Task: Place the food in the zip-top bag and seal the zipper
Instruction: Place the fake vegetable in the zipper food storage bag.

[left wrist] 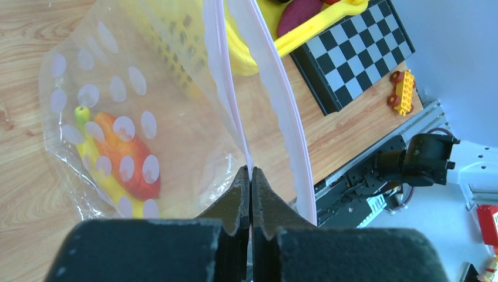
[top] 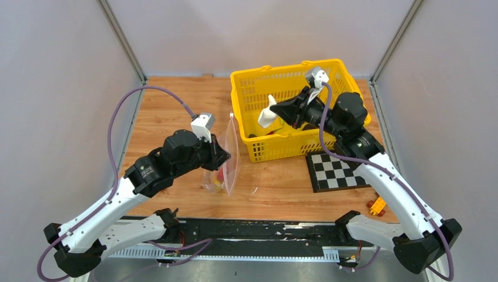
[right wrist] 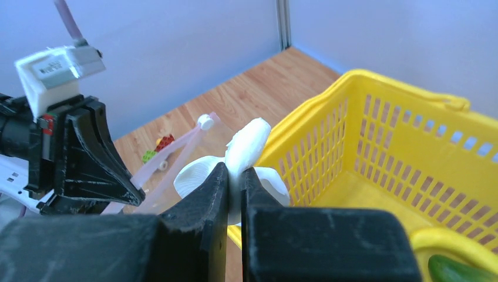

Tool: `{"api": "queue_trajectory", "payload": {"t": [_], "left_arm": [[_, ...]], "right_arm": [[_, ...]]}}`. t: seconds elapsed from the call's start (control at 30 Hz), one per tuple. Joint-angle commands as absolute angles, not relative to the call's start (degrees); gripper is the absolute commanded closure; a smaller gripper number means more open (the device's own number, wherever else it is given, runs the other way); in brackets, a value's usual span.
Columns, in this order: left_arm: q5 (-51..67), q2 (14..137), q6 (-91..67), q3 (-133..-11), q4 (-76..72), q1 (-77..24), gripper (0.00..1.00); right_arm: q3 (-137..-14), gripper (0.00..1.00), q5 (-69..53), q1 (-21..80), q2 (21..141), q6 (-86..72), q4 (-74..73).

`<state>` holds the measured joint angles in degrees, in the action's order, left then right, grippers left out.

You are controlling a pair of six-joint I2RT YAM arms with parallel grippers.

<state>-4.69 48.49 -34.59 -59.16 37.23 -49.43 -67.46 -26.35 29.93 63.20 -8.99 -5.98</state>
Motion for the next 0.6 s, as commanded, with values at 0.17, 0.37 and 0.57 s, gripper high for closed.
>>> {"api": "queue_trajectory", "payload": {"t": [0.17,0.37,0.57], "left_arm": [[-3.6,48.4,-34.7,-59.1,34.6,-49.6,1.00],[-3.5,48.4,-35.0,-59.0,34.1,-49.6,1.00],[-3.3,47.9,-35.0,-58.9,34.7,-49.6,1.00]], "right_arm": [[-67.5,1.00,-29.8,30.4,60.8,-9.0,0.9],[-68.1,1.00,-35.6,39.1,61.4,-6.4,3.3],[-68.6,1.00,-31.1,42.3,62.2,-4.0,2.3]]}}
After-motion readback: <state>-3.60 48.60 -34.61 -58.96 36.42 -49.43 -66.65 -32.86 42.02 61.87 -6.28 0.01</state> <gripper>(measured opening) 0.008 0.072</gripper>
